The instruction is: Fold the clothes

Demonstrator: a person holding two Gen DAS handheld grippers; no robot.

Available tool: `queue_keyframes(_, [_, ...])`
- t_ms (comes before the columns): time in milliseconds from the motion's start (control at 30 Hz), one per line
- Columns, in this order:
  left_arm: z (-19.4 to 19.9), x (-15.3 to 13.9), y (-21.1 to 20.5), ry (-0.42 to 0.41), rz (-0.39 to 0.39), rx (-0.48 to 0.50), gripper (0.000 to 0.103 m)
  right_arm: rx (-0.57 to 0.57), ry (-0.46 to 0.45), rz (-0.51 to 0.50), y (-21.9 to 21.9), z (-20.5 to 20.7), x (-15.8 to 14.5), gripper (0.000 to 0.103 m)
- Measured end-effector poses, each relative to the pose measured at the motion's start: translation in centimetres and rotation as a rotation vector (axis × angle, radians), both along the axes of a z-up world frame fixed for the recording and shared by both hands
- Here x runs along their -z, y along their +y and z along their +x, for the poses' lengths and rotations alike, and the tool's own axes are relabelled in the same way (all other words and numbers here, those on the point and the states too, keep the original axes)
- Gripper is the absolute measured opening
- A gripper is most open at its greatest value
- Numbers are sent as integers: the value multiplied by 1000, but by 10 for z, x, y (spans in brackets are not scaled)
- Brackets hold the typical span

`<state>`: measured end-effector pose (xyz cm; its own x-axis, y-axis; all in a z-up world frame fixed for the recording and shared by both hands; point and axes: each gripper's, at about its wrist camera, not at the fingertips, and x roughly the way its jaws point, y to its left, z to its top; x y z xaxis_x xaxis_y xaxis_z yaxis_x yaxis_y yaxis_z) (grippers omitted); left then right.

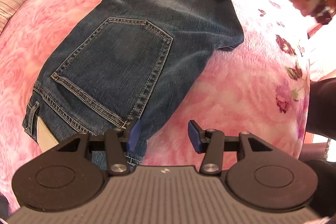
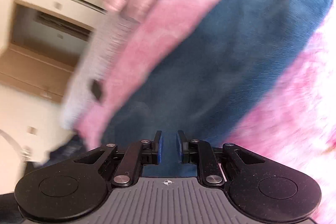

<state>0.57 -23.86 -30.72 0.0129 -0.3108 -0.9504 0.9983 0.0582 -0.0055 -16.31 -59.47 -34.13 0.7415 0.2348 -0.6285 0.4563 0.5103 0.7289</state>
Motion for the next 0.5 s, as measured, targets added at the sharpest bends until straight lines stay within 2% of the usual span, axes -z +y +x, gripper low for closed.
queue_keyframes(33, [0,-1,1,-2,-1,-8,44,8,45,-29,-6,0,10,16])
queue_keyframes(167, [6,-8,16,-18,4,-64,44,113,54,-78,-27,-15,10,16])
queue_keyframes(267, [13,-10,35,-32,26,-116,44,100,113,-146,-26,-14,-3,16])
queue_keyframes(367, [21,-13,57,-50,47,-164,44,31,123,-183,-4,-2,-16,20])
queue_keyframes(400, [24,-15,64,-54,50,-182,44,7,126,-195,3,2,-20,36])
queue_keyframes(433, [27,-17,71,-58,50,-203,44,-16,129,-207,10,6,-25,61])
queue_keyframes(467, [29,-18,77,-64,48,-227,44,-39,132,-219,17,10,-29,68])
queue_keyframes(500, [31,-20,82,-81,45,-245,44,-63,135,-231,25,14,-34,68])
